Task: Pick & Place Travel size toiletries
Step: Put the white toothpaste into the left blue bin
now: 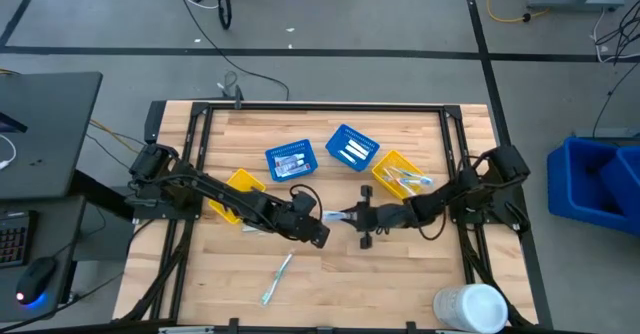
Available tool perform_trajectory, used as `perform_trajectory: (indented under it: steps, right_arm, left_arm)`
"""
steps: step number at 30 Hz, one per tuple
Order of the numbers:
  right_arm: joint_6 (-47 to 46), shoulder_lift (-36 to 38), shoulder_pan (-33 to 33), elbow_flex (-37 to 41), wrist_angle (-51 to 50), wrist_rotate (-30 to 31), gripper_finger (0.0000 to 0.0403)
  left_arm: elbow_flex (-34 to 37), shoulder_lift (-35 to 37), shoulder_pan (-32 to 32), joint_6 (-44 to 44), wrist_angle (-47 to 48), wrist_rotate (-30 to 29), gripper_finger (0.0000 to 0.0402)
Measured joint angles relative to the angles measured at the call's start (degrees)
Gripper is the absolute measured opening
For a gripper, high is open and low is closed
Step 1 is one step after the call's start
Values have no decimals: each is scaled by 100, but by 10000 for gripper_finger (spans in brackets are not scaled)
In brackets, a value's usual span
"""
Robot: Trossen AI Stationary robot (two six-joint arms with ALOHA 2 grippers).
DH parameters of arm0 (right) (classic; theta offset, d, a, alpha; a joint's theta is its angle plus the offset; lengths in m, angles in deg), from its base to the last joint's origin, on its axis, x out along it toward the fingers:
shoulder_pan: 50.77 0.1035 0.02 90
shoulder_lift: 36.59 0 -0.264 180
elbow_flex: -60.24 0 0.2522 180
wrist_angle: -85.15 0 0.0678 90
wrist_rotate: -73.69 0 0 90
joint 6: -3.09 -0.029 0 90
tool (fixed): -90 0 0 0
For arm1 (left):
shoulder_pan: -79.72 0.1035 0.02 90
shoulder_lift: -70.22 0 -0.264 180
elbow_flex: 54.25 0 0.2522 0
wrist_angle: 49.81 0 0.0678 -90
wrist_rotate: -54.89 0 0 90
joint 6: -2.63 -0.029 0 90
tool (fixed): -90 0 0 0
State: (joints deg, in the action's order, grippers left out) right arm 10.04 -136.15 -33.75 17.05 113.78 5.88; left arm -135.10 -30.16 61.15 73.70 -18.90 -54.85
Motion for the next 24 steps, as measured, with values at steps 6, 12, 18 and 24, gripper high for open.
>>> perform_trajectory:
  steps: [6, 12, 18, 24]
  right_arm:
    - [730, 13, 286, -2, 531, 502, 80]
    - [858, 13, 514, -2, 566, 725, 93]
    - [902, 13, 668, -3, 690, 1007, 82]
    - [970, 15, 671, -4, 985, 1033, 91]
  left_arm:
    - [0, 0, -3, 24, -28, -176, 175]
    - [0, 0, 2, 13, -8, -356, 175]
    - [0, 0, -2, -265, -110, -354, 175]
    - [0, 0, 2, -831, -623, -370, 155]
